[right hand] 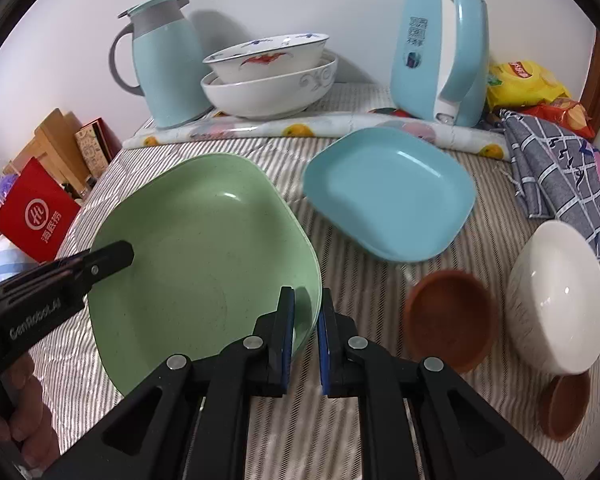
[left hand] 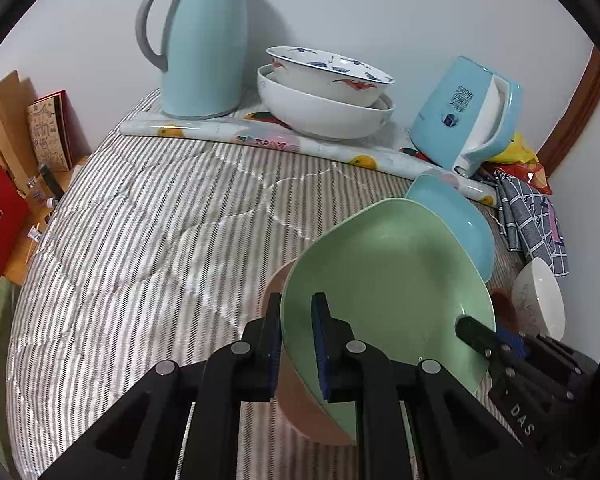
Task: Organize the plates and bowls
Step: 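Lower the green plate onto the pink plate and open both grippers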
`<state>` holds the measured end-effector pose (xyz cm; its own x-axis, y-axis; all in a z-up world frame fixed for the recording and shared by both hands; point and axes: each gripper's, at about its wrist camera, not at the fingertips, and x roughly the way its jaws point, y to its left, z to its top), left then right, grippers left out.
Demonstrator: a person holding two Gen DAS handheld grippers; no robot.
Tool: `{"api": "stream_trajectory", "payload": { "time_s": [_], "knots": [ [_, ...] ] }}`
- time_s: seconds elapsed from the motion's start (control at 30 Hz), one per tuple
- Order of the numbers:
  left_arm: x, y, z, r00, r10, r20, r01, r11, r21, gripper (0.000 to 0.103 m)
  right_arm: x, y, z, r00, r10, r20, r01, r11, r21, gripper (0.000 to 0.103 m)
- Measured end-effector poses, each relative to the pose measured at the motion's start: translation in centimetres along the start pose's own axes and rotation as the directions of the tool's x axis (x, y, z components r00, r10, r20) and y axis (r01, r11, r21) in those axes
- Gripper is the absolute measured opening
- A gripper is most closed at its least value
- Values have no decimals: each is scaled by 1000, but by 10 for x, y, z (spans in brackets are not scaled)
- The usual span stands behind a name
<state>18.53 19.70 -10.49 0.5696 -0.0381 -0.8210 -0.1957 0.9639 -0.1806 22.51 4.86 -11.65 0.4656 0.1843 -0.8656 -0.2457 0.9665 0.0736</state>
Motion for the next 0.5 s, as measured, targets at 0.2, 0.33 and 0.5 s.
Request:
{"api": "stream_trajectory", "payload": {
  "time_s": [0.2, 0.33, 0.5],
  "knots": [
    [3, 4, -6, 1000, 0, -9, 0, 1000, 22, 14, 3, 5, -11, 1000, -3, -8, 3, 1000, 7, 11],
    [9, 6, -6, 1000, 2, -12, -2, 1000, 19, 14, 6, 6, -15, 1000, -8, -15, 8, 1000, 21, 11],
    [17, 7, -4, 1000, 1, -12, -1, 1000, 27, 14, 10, 10, -17, 999, -28, -22, 28, 1000, 11, 12]
  ]
}}
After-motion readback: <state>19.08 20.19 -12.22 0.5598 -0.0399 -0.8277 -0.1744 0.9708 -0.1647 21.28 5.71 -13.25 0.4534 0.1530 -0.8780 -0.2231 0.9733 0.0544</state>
